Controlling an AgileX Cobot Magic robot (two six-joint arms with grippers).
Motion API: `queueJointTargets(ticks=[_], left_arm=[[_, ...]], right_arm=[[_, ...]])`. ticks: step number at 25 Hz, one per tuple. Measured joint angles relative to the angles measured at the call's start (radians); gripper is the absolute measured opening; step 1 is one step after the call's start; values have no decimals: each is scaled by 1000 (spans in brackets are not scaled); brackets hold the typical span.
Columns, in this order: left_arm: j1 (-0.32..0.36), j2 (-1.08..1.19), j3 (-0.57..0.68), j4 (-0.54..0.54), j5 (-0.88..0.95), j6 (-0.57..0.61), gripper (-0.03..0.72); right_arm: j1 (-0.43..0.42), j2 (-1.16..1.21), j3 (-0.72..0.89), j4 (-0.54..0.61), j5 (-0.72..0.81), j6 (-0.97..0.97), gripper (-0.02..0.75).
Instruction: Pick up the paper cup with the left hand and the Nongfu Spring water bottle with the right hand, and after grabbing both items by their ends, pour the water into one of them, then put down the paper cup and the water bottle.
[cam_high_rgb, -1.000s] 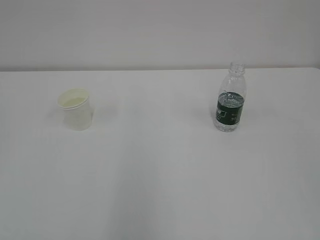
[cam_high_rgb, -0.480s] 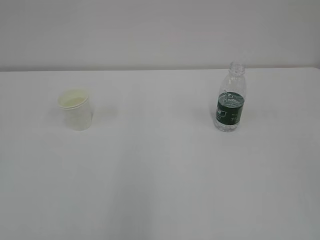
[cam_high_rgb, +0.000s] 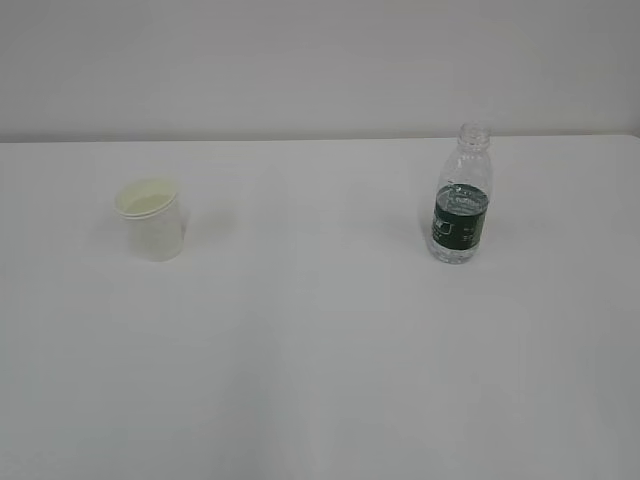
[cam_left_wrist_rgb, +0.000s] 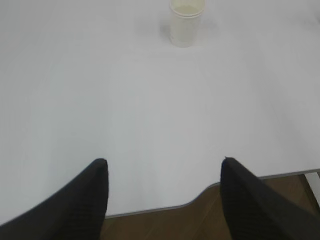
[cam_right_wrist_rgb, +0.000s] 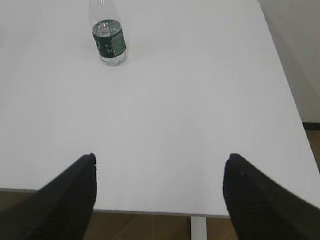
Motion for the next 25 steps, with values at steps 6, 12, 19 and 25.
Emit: queueJointTargets(ticks=[6, 12, 19, 25], left_arm=[[0, 0, 38, -3, -45, 0, 494], [0, 0, 53, -1, -77, 0, 484], [0, 0, 59, 26, -84, 0, 476], [0, 0, 72, 33, -99, 0, 470]], right_arm=[[0, 0, 57, -23, -2, 4, 589], [0, 0, 106, -34, -37, 10, 589], [0, 0, 146, -35, -74, 18, 589], [0, 0, 182, -35, -106, 18, 588]])
